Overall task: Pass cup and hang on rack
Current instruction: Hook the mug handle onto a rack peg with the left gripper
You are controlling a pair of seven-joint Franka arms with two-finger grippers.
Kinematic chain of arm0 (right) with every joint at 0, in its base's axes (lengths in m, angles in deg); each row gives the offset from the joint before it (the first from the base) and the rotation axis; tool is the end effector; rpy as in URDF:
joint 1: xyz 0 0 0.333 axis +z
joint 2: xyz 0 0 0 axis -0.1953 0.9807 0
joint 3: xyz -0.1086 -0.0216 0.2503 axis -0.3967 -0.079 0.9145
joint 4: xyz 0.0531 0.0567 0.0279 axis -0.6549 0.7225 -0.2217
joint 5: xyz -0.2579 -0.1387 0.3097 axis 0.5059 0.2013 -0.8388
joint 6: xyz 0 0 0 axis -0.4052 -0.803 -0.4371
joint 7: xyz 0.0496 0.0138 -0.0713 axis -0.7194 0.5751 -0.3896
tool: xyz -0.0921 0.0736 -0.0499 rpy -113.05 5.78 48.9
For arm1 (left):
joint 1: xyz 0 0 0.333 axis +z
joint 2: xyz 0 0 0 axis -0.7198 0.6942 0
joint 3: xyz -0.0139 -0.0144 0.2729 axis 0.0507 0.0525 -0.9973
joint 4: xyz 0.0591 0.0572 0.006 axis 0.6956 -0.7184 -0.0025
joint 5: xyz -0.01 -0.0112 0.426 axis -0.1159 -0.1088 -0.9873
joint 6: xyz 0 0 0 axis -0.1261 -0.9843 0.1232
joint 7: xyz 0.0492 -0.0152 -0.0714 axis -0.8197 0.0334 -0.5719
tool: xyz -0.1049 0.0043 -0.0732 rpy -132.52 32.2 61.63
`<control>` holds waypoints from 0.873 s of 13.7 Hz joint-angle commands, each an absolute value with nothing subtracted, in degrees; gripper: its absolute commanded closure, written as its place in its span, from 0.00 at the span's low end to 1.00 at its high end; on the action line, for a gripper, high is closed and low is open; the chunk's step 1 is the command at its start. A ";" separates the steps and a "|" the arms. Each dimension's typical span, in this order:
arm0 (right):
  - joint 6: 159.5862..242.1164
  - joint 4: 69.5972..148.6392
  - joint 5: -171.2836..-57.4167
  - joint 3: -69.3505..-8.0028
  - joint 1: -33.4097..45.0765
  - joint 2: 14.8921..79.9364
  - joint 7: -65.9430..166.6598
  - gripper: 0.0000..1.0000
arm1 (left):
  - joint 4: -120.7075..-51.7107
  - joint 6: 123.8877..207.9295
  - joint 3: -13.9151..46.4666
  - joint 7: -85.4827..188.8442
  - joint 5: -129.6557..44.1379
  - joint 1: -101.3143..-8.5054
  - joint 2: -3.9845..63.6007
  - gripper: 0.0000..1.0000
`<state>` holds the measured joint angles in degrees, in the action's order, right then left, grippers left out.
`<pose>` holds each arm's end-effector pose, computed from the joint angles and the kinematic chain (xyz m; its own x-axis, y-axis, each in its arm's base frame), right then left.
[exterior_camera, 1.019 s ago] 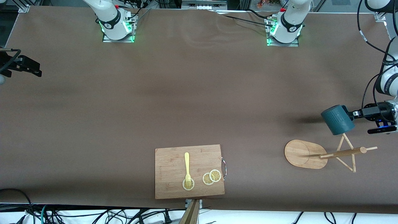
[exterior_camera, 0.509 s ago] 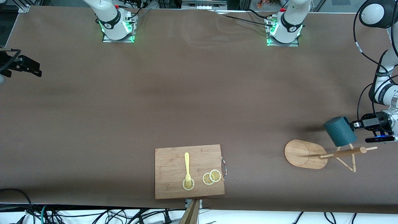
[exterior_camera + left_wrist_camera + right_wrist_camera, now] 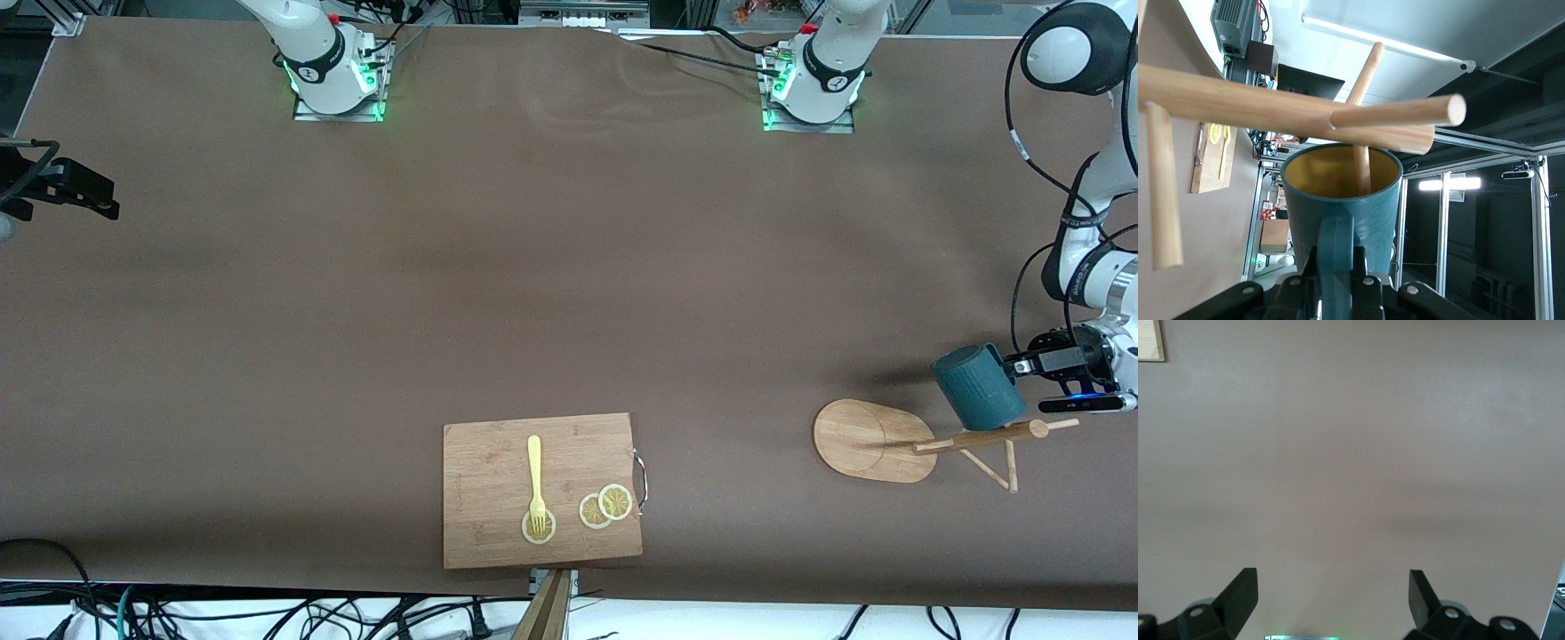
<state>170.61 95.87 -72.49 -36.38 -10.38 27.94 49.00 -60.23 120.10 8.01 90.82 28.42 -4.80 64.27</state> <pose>0.5961 -0.0342 0.5517 0.9942 0.0640 -0.0869 0.0711 -0.9942 0.0805 0.6304 0.2425 0.1505 0.9641 0.2281 -0.1356 0.0714 0.2692 0.9604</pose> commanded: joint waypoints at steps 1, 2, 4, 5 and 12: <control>170.66 95.35 -72.14 -36.22 -10.74 27.99 48.62 0.00 | -56.46 119.23 8.15 89.77 29.55 -4.90 66.06 0.01; 170.66 95.35 -72.14 -36.22 -10.74 27.99 48.62 0.00 | -56.37 119.23 8.06 89.95 29.46 -4.73 66.15 0.00; 170.66 95.35 -72.14 -36.22 -10.74 27.99 48.62 0.00 | -54.71 118.71 6.05 89.95 28.85 -4.99 66.06 0.00; 170.66 95.35 -72.14 -36.22 -10.74 27.99 48.62 0.00 | -52.70 118.36 4.64 89.95 27.10 -5.34 65.89 0.00; 170.66 95.35 -72.14 -36.22 -10.74 27.99 48.62 0.00 | -42.75 119.40 4.98 101.64 -4.59 -7.17 58.88 0.00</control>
<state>170.61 95.86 -72.49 -36.38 -10.39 27.94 49.00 -43.21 118.59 5.52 98.65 2.85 -4.91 62.69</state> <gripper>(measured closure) 0.000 0.000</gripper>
